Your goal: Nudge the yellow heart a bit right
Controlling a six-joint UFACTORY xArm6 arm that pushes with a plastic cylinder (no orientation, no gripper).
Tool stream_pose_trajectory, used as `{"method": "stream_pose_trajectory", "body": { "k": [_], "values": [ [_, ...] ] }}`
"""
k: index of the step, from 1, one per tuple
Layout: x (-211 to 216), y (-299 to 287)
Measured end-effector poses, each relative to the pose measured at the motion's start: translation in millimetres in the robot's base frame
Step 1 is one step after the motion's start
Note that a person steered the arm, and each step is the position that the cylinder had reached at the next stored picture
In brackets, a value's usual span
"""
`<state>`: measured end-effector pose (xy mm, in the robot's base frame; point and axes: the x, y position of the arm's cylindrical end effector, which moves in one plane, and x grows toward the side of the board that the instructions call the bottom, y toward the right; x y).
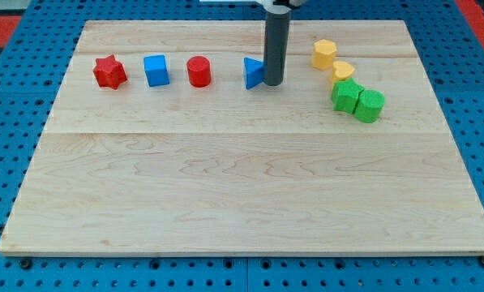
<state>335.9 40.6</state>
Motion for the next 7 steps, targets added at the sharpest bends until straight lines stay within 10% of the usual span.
{"method": "stream_pose_trajectory", "body": {
  "k": [7],
  "values": [
    [-6.7,88.5]
  ]
}}
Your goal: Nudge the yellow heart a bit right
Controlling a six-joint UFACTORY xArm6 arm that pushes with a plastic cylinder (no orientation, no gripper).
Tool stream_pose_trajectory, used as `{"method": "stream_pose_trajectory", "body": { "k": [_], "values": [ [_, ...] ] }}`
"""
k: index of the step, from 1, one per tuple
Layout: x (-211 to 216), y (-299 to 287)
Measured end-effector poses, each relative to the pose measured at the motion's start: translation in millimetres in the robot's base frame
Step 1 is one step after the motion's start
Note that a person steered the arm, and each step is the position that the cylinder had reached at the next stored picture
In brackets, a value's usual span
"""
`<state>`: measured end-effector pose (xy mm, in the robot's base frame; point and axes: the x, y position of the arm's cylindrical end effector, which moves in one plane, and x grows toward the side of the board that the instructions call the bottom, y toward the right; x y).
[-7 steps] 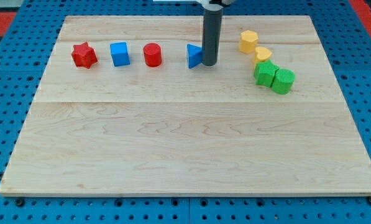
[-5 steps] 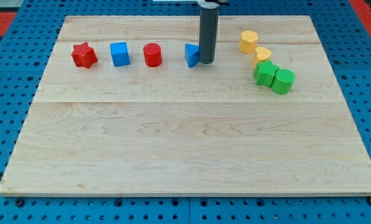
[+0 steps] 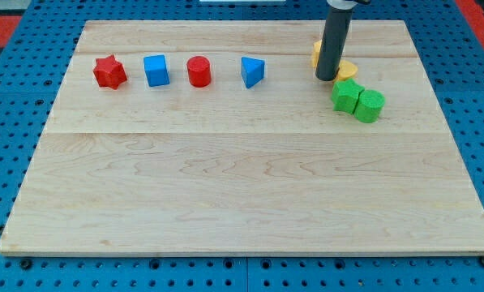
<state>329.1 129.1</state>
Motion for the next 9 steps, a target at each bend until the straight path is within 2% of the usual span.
{"method": "stream_pose_trajectory", "body": {
  "k": [5,7,9],
  "values": [
    [-2.8,-11.6],
    [-2.8,-43.1],
    [-28.5,-57.2]
  ]
}}
